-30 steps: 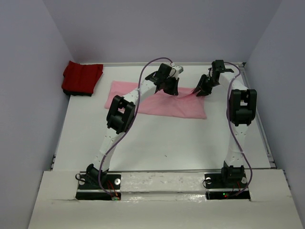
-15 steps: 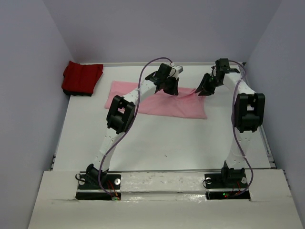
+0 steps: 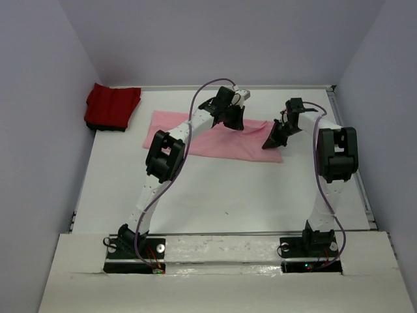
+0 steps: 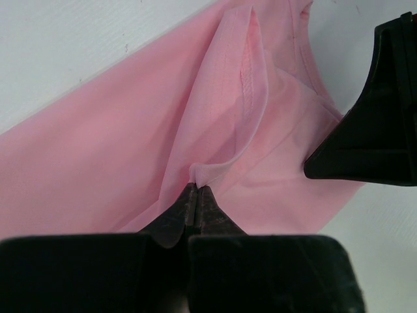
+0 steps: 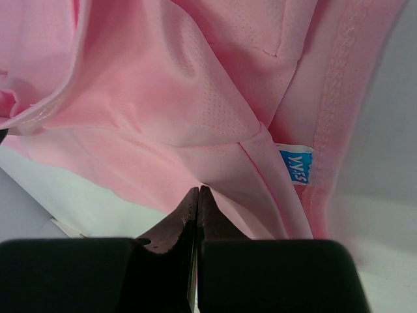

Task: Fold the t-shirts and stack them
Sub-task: Fold the other side of the tshirt into a rectangle

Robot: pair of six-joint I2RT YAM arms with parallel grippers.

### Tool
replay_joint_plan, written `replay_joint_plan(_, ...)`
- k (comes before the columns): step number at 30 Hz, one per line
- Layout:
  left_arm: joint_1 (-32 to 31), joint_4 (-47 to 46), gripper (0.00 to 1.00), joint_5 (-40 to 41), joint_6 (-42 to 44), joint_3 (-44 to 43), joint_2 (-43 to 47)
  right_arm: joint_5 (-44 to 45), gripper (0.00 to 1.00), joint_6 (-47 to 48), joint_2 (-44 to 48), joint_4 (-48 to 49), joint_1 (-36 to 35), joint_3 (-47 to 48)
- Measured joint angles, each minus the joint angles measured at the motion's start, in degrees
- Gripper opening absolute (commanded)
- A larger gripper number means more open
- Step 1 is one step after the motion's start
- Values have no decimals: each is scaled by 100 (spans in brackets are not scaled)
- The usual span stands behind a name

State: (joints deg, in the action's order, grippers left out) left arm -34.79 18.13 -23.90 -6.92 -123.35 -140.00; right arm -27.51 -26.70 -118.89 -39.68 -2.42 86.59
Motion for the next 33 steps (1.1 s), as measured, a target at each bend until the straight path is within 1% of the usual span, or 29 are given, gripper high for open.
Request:
replay_joint_plan(5, 2, 0, 2, 11, 0, 0, 0, 7, 0, -13, -15, 72, -31, -155)
replay_joint_plan(7, 2, 0, 7, 20, 2, 0, 0, 13, 0, -11, -35, 31, -57, -157)
replay_joint_plan(8, 2, 0, 16, 31, 2, 0, 0, 55, 0, -4, -52, -9, -68, -157)
replay_joint_plan(9, 2, 0, 23, 42, 4, 0, 0, 103, 0, 9, -63, -59, -81, -157)
replay_joint_plan(10, 2, 0, 33, 52, -2, 0, 0, 125, 0, 11, -63, -87, -92, -157)
replay_joint_plan(11, 7, -2, 47, 68, -2, 0, 0, 153, 0, 22, -63, -116, -107, -162)
replay_joint_plan(14, 50, -50, 64, 107, 0, 0, 0, 157, 0, 33, -63, -146, -142, -210)
replay_joint_plan(15, 63, -70, 67, 118, -2, 2, 0, 155, 0, 33, -63, -160, -142, -227)
replay_joint_plan(17, 83, -122, 71, 133, 9, 2, 2, 153, 0, 33, -63, -173, -144, -240)
replay_joint_plan(25, 358, -341, 71, 63, -116, 0, 52, 153, 0, 39, -52, -201, -184, -280)
replay_joint_plan(29, 487, -538, 71, -144, -254, 0, 92, 151, 0, 66, -28, -236, -205, -352)
replay_joint_plan(33, 516, -693, 71, -627, -367, 0, 96, 131, 0, 98, -7, -280, -225, -393)
